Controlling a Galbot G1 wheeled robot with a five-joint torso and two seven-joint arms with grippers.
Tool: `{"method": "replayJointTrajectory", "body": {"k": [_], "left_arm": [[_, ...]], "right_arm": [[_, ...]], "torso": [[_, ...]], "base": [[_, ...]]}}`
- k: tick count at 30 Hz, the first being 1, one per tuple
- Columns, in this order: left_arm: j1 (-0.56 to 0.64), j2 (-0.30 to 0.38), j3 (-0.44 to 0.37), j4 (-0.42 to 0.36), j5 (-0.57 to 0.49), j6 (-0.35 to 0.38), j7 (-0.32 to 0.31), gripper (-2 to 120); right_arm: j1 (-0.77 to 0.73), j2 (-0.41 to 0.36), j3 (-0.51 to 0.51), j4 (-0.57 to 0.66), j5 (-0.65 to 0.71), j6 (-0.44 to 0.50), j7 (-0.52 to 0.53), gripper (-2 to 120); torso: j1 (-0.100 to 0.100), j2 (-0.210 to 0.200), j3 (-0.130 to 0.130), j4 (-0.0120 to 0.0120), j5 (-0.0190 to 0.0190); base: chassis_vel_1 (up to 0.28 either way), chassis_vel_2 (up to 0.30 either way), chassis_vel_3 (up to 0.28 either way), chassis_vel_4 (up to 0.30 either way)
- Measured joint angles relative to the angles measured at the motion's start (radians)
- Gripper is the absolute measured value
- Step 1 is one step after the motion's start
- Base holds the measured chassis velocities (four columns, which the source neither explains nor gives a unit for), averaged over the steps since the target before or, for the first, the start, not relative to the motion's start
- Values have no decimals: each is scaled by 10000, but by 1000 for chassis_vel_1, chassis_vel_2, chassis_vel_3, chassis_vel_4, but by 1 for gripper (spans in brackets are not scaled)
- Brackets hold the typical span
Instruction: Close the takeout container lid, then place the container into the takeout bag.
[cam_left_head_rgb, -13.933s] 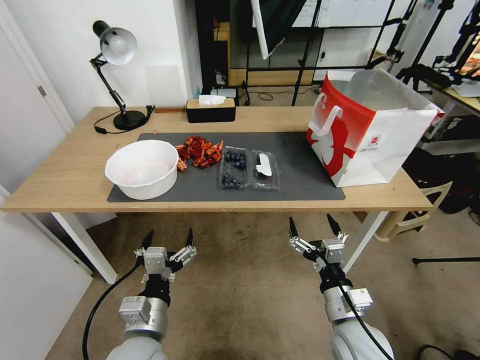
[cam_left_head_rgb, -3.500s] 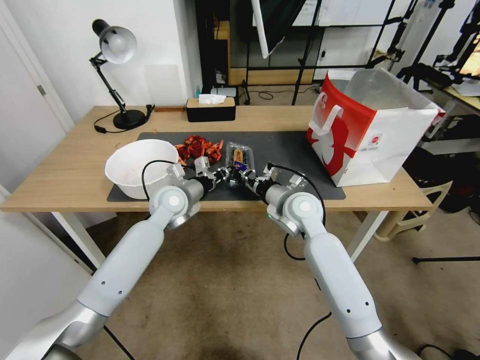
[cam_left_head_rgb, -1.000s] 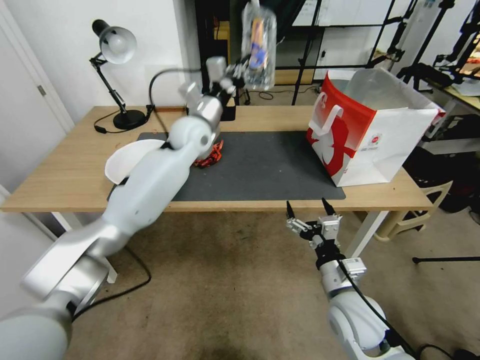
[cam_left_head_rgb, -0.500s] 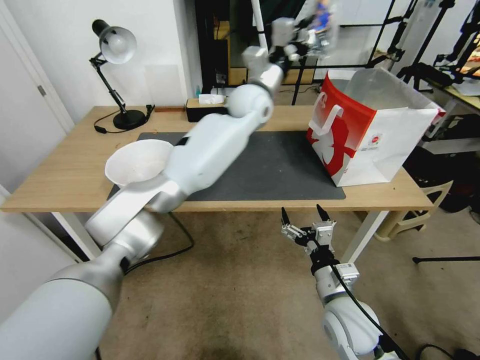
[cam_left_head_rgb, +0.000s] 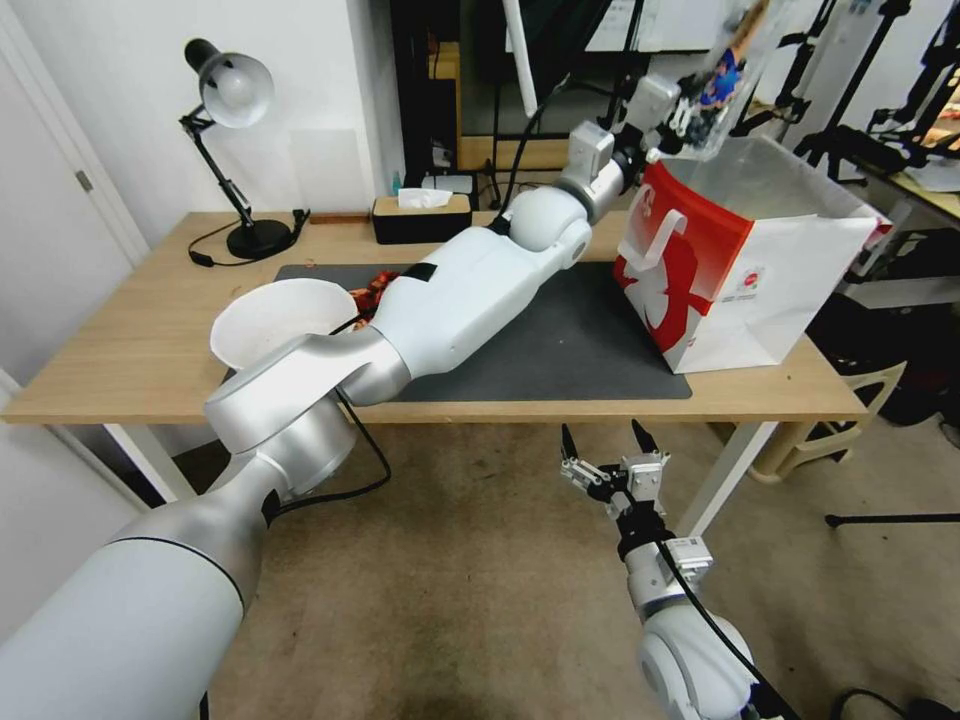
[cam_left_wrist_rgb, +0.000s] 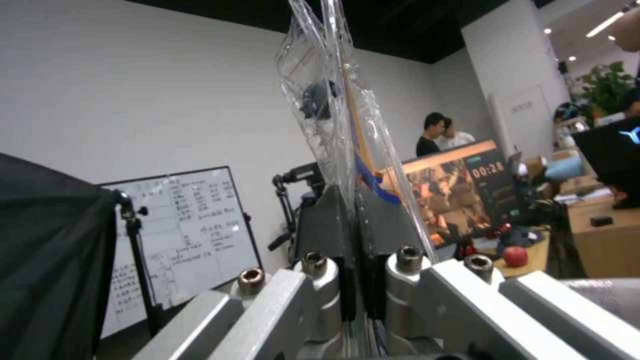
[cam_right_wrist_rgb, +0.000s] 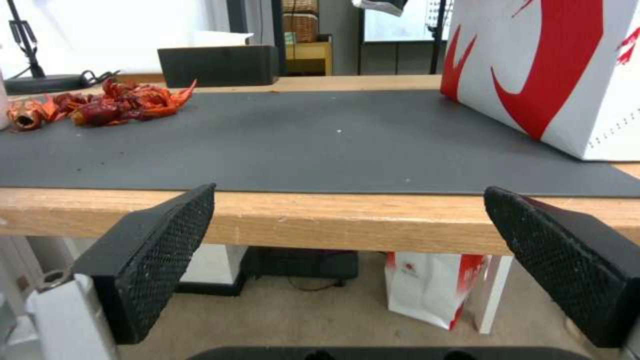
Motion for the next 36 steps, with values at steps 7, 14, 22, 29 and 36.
{"method": "replayJointTrajectory", "body": {"k": [7,14,22,29,36], "left_arm": [[183,19,492,-63,114,-44,285,1],[279,29,749,-38,482,-56,403,4],[226,36,785,-25,495,81,356,30],[233,40,690,-78,280,265,313,55],[324,43,498,-203,48,391,143,83]], "right_arm": [[13,77,16,-90,-13,38,-9,100],[44,88,35,-128,-15,38,-10,100],[61,146,33,-156,-63,38,-10,100],[76,176,2,-216,-84,26,-6,100],[93,290,-81,-253,-165,7,-2,100]], "torso": [[0,1,0,-1,0],[0,1,0,-2,0],[0,1,0,-2,0],[-1,1,0,-2,0],[-1,1,0,-2,1]], "base": [[0,0,0,0],[0,0,0,0],[0,0,0,0],[0,0,0,0],[0,0,0,0]]}}
